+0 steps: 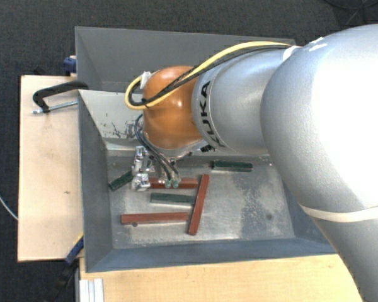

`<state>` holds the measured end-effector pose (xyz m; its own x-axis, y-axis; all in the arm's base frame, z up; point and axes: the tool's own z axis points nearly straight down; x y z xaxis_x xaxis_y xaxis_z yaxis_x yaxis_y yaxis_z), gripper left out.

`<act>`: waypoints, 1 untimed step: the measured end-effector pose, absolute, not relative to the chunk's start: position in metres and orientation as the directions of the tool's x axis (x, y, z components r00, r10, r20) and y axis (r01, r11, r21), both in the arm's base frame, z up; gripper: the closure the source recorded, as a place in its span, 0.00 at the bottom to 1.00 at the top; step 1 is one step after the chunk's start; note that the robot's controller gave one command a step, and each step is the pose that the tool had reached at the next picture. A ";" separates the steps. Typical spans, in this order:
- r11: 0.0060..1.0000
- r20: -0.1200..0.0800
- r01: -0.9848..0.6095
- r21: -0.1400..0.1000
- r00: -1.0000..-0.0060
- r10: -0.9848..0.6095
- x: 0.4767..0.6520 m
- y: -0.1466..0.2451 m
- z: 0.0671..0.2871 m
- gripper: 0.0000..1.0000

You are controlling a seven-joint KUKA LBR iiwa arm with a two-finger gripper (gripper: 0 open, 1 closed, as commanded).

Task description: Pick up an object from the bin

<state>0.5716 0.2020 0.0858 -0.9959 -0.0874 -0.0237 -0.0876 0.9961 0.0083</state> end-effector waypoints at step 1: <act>0.986 -0.007 -0.165 0.002 -0.986 -0.165 0.563 0.198 0.115 1.00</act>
Offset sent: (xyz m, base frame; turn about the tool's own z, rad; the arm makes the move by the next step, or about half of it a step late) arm -0.0043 0.0036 0.0452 -0.0610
